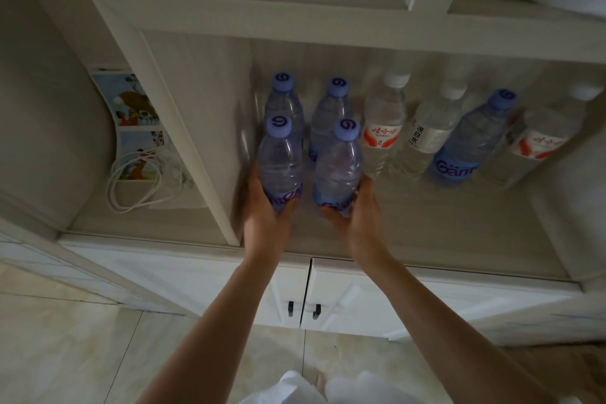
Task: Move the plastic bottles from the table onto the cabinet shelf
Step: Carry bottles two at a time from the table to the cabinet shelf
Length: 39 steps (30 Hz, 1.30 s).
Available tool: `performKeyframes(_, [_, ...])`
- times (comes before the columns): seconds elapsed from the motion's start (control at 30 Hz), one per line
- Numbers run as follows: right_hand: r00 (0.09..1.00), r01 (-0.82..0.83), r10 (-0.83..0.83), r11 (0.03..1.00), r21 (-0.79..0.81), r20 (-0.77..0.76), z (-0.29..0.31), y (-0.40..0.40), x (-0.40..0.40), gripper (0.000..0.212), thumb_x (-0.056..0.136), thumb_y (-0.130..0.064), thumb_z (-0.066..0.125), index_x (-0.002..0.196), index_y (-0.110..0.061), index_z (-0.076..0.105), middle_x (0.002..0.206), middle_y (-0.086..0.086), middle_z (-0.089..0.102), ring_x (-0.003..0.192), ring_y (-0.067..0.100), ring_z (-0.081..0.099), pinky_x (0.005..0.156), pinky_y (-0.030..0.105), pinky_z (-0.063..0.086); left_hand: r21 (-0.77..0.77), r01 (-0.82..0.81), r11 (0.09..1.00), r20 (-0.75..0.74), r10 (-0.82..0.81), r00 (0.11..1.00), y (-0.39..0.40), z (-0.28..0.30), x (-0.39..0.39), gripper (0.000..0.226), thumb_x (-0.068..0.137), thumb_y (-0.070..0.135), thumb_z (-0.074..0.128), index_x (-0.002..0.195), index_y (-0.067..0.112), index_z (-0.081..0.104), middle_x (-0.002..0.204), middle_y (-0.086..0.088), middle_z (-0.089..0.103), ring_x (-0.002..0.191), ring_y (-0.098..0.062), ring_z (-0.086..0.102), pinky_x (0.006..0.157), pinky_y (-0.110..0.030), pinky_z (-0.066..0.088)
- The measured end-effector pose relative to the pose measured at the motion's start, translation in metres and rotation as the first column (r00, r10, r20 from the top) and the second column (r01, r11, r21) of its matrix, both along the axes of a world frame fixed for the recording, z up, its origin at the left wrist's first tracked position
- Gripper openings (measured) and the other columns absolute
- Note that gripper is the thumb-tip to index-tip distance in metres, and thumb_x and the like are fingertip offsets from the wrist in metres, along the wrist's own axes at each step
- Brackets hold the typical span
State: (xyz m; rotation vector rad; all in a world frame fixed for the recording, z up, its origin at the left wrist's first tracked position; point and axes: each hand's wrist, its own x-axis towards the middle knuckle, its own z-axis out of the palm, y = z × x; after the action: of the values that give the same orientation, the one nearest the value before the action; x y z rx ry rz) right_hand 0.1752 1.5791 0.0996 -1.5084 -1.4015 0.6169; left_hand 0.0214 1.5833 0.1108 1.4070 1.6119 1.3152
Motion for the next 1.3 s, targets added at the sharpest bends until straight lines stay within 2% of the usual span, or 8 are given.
performKeyframes(0.1, [1.0,-0.007,0.007,1.0,0.008,-0.006,0.003,0.014,-0.001,0.076,0.07,-0.01,0.084,0.132,-0.007,0.04,0.125,0.009,0.056,0.109,0.017,0.059,0.083,0.01,0.047,-0.024,0.016,1.0,0.005,-0.016,1.0,0.016,-0.001,-0.001,0.082,0.081,0.018,0.075,0.147,0.026,0.028,0.142,0.004,0.05,0.128,-0.014,0.051,0.105,-0.043,0.045])
performKeyframes(0.2, [1.0,-0.016,0.016,1.0,0.016,0.021,0.004,0.021,-0.003,0.076,0.071,-0.011,0.083,0.132,-0.002,0.039,0.126,0.011,0.054,0.108,0.015,0.056,0.085,0.022,0.047,-0.041,0.02,0.999,0.034,-0.018,0.999,0.025,-0.001,-0.001,0.086,0.081,0.015,0.076,0.149,0.026,0.025,0.146,0.004,0.046,0.132,-0.013,0.047,0.109,-0.042,0.042])
performKeyframes(0.37, [1.0,-0.003,0.002,1.0,0.011,0.029,0.003,0.022,-0.005,0.076,0.07,-0.012,0.083,0.132,-0.002,0.04,0.123,0.008,0.052,0.105,0.014,0.055,0.081,0.017,0.043,-0.046,0.015,0.999,0.062,-0.012,0.998,0.027,-0.002,-0.002,0.085,0.08,0.014,0.077,0.149,0.026,0.028,0.144,0.006,0.049,0.129,-0.011,0.05,0.108,-0.039,0.044])
performKeyframes(0.47, [1.0,0.007,-0.007,1.0,-0.002,0.024,0.0,0.023,-0.004,0.077,0.067,-0.014,0.085,0.13,-0.006,0.041,0.123,0.012,0.054,0.106,0.022,0.059,0.082,0.027,0.049,-0.043,0.016,0.999,0.052,-0.014,0.999,0.028,-0.003,-0.004,0.087,0.078,0.016,0.078,0.148,0.028,0.028,0.143,0.007,0.05,0.127,-0.01,0.051,0.107,-0.038,0.044])
performKeyframes(0.8, [0.998,0.013,-0.012,1.0,-0.013,0.062,0.0,0.022,-0.01,0.078,0.071,-0.025,0.084,0.133,-0.009,0.04,0.124,0.011,0.057,0.109,0.022,0.06,0.085,0.033,0.053,-0.043,-0.001,0.999,0.053,0.003,0.999,0.023,-0.008,-0.006,0.084,0.078,0.021,0.079,0.147,0.031,0.031,0.143,0.009,0.051,0.13,-0.009,0.05,0.108,-0.038,0.043])
performKeyframes(0.97, [0.999,0.041,-0.04,0.999,-0.036,0.033,0.0,0.019,-0.013,0.072,0.072,-0.017,0.083,0.131,-0.005,0.043,0.124,0.011,0.058,0.111,0.022,0.06,0.082,0.013,0.046,-0.075,0.006,0.997,0.035,-0.004,0.999,0.014,-0.011,-0.007,0.079,0.083,0.026,0.074,0.148,0.029,0.031,0.145,0.008,0.049,0.132,-0.008,0.047,0.11,-0.036,0.041])
performKeyframes(1.13, [0.996,0.067,-0.061,0.993,-0.1,0.061,-0.007,0.006,-0.013,0.065,0.079,-0.013,0.074,0.135,-0.007,0.041,0.128,0.013,0.057,0.116,0.027,0.058,0.097,0.041,0.05,-0.099,0.048,0.994,-0.026,-0.051,0.998,-0.007,-0.022,-0.015,0.073,0.086,0.018,0.062,0.15,0.028,0.028,0.143,0.002,0.052,0.129,-0.016,0.052,0.106,-0.042,0.045])
performKeyframes(1.3, [0.999,0.041,-0.039,0.987,-0.158,0.013,-0.005,-0.017,-0.013,0.056,0.085,-0.01,0.066,0.135,-0.011,0.042,0.13,0.01,0.053,0.115,0.023,0.057,0.097,0.045,0.05,-0.097,0.053,0.994,0.002,-0.053,0.999,-0.028,-0.02,-0.017,0.061,0.084,0.008,0.055,0.143,0.02,0.041,0.119,0.008,0.059,0.107,-0.009,0.058,0.096,-0.028,0.05])
